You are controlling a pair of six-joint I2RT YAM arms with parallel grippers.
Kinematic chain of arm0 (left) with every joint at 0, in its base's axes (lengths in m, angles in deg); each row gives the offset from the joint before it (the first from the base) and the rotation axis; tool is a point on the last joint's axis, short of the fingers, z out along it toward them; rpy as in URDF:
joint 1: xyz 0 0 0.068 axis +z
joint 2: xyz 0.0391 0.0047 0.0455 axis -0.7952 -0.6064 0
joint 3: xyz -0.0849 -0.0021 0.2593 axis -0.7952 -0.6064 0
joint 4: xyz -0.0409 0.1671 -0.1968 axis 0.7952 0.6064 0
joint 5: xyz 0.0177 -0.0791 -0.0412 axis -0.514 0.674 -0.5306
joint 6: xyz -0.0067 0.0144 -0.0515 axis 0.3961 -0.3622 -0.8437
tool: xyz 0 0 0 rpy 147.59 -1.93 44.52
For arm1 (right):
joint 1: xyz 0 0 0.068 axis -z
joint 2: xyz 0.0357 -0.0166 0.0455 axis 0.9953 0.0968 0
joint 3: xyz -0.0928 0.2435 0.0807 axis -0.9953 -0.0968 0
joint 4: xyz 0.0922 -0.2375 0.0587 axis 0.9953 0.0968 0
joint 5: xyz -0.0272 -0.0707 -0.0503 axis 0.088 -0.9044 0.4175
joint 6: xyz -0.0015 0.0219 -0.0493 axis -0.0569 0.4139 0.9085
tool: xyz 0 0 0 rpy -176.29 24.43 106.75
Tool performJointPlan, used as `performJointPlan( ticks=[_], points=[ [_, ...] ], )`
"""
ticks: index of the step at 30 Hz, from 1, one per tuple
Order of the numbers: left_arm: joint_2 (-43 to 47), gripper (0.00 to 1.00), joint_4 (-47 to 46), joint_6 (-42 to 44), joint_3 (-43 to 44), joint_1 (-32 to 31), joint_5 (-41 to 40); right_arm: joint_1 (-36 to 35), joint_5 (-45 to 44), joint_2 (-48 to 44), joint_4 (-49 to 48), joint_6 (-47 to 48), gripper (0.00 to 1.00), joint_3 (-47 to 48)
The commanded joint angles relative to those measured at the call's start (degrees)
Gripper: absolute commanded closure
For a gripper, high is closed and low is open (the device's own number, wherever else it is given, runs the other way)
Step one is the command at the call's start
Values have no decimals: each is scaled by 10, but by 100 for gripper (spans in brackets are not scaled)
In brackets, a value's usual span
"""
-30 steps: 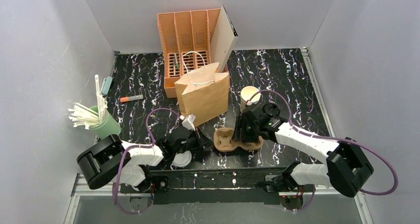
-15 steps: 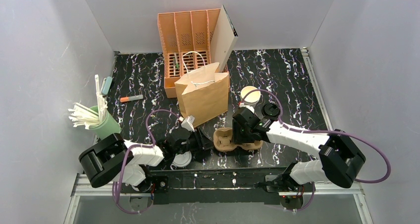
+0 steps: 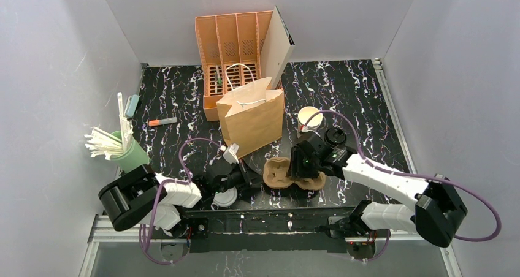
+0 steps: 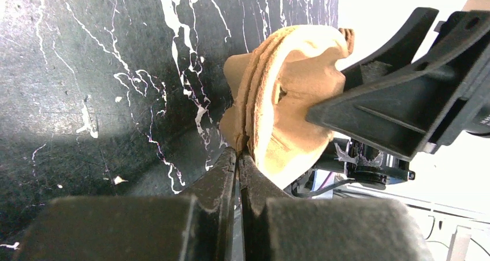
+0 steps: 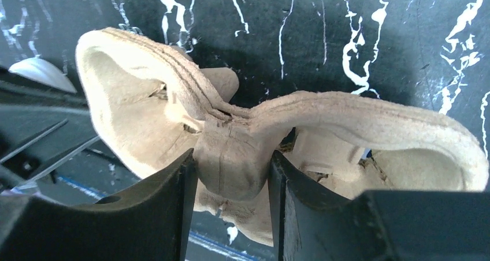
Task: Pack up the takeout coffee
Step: Pick up the cup tray from the cup tray.
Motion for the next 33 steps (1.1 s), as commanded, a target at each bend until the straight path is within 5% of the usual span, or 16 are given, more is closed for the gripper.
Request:
performJointPlan(
  ticks=[1, 10, 14, 21, 25, 27, 33],
  points=[
    [10, 100, 69, 19, -4, 6, -39, 9, 94, -59, -34, -36, 68, 16],
    [73, 100, 142, 47, 14, 7, -65, 71, 156, -91, -40, -32, 70, -2],
    [87, 100, 158, 57, 23, 7, -63, 72, 126, -78, -13, 5, 37, 7],
    [87, 100, 198, 70, 54, 7, -59, 59, 76, -71, 29, 90, 22, 43],
    [96, 100, 206, 67, 62, 7, -54, 33, 108, -90, -5, 165, 26, 52],
    [103, 100, 213, 64, 68, 7, -51, -10, 116, -78, -33, 196, 36, 59],
    [124, 100, 238, 58, 85, 8, -50, -128, 67, -18, -127, 284, 43, 64]
  ],
)
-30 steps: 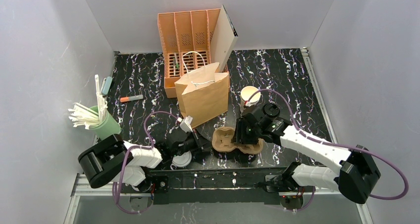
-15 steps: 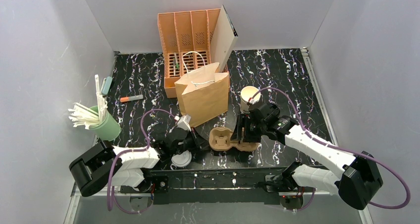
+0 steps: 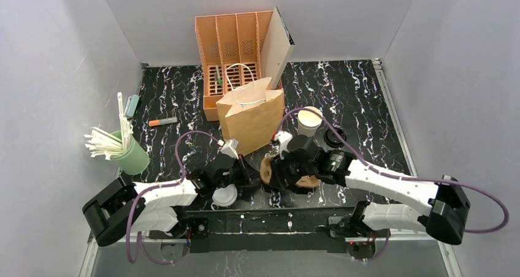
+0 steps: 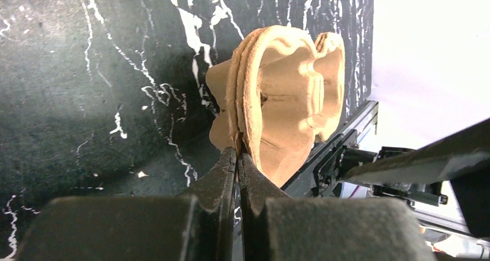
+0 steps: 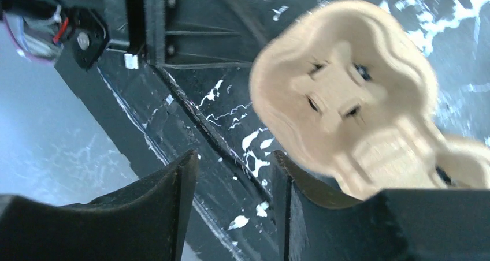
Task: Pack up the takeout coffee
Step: Pick up the cup tray from the cup tray.
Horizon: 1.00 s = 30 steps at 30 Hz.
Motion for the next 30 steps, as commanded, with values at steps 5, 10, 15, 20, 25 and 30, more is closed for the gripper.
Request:
performJointPlan(
  ticks=[5, 10, 15, 20, 25, 30],
  points=[
    [31, 100, 39, 5, 38, 4, 15, -70, -65, 83, -121, 148, 47, 20],
    [32, 100, 35, 1, 38, 5, 19, -73, -99, 114, -131, 176, 47, 29],
    [33, 100, 41, 3, 42, 6, 20, -75, -92, 132, -128, 187, 58, 36],
    [35, 100, 46, 5, 44, 7, 20, -78, -105, 136, -125, 188, 63, 37],
    [38, 100, 48, 4, 45, 8, 23, -79, -87, 133, -126, 191, 52, 34],
    [45, 100, 54, 5, 46, 9, 22, -80, -92, 143, -131, 191, 55, 30]
  ],
)
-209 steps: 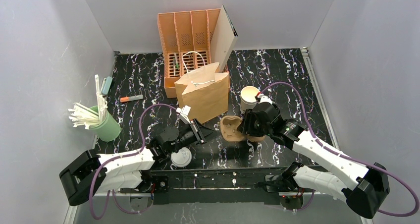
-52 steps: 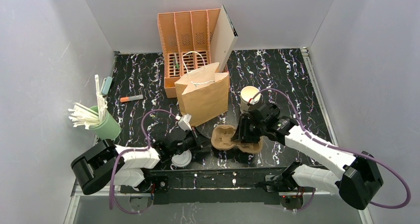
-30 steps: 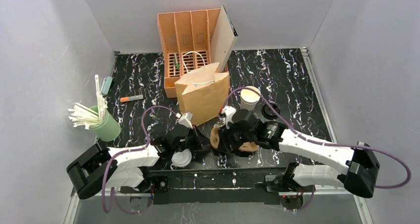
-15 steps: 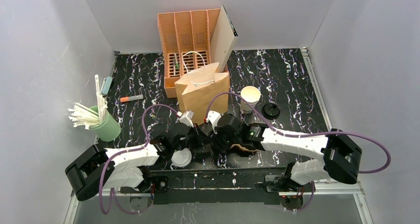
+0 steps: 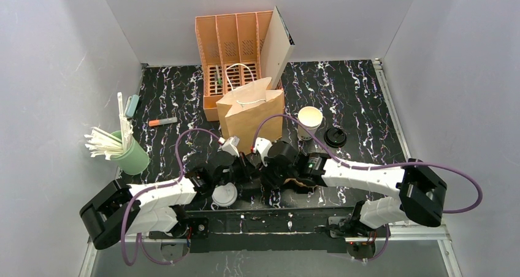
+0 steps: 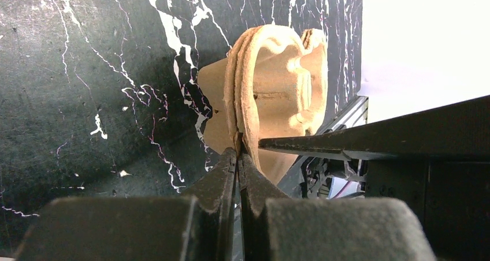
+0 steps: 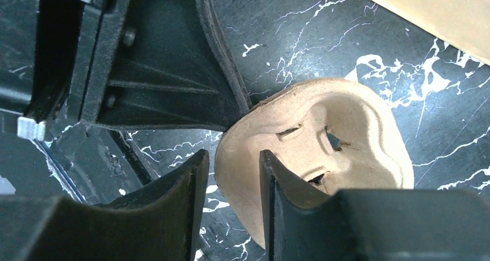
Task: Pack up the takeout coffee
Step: Pick up the cup tray from the cup tray.
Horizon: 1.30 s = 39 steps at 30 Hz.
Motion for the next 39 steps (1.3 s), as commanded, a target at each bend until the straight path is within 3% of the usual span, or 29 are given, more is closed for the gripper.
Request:
performJointPlan(
  ticks=[1, 4, 9, 19, 28, 36, 39],
  points=[
    [23, 100, 12, 6, 18, 4, 2, -3, -4, 12, -20, 7, 59, 18],
    [26, 100, 20, 9, 19, 4, -2, -4, -11, 11, -20, 3, 75, 21],
    [25, 100, 28, 15, 18, 4, -10, -5, -27, -23, -11, -9, 85, 23],
    [-29, 100, -3, 23, -18, 8, -33, -4, -64, -153, -51, -52, 87, -22],
    [-51, 100, -5, 34, -17, 11, -37, -4, -89, -157, -30, -71, 90, -14],
    [-32, 100, 25, 45, 5, 11, -34, -4, -47, -125, -37, -77, 88, -6],
    [-30, 92, 17, 35, 7, 11, -29, -4, -27, -120, -57, -79, 88, -9]
  ],
)
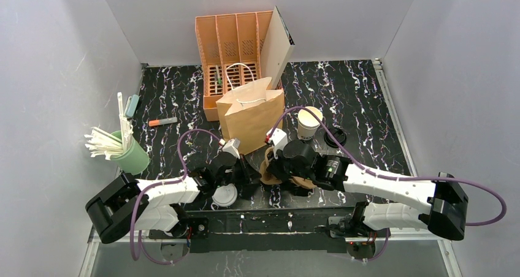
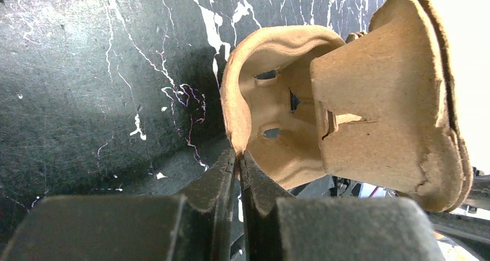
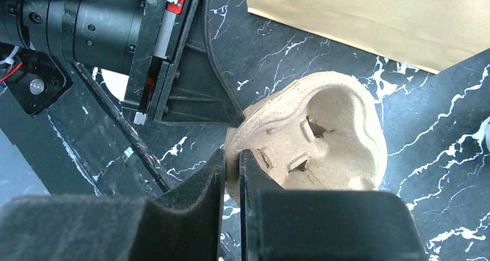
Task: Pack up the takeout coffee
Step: Pick up the cup tray from the cup tray.
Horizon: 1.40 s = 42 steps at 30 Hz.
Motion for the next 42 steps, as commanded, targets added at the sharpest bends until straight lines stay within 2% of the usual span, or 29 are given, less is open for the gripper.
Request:
performJointPlan(
  ticks=[1, 9, 12, 13, 17, 18, 19, 21, 22, 25, 28, 32, 34, 39, 42],
  points=[
    [12, 89, 17, 6, 13, 4, -11, -1, 36, 3, -45, -8, 88, 12],
    [2, 68, -4, 3, 20, 5, 13, -1, 54, -9, -80, -10, 88, -9],
    [-5, 65, -2, 8, 24, 4, 15, -1, 60, -12, -88, -10, 88, -13],
    [-8, 67, 3, 10, 26, 5, 14, -1, 61, -13, -89, -11, 88, -14],
    [-16, 91, 59, 34, 43, 4, -3, -1, 50, -18, -84, -12, 88, -12],
    [-14, 95, 80, 43, 49, 4, -24, -1, 52, -19, -80, -12, 84, -11],
    [-12, 98, 103, 52, 56, 4, -37, 0, 53, -18, -76, -12, 75, -9],
    [-3, 100, 140, 69, 69, 4, -53, -1, 59, -12, -55, -14, 58, -2],
    [2, 100, 154, 77, 75, 4, -60, -1, 58, -7, -43, -20, 53, 2],
    [14, 100, 175, 88, 84, 4, -70, -1, 29, 1, 9, -54, 47, 25],
    [19, 100, 183, 91, 86, 4, -73, -1, -40, -8, 61, -115, 34, 38],
    [25, 100, 179, 91, 80, 4, -73, 2, -153, 19, 194, -234, 14, 78],
    [29, 100, 178, 91, 79, 4, -72, 3, -162, 35, 226, -273, 6, 90],
    [39, 100, 179, 92, 78, 4, -73, 14, -161, 64, 210, -334, 2, 81],
    [48, 100, 181, 91, 74, 4, -71, 46, -133, 88, 179, -351, 8, 71]
  ],
)
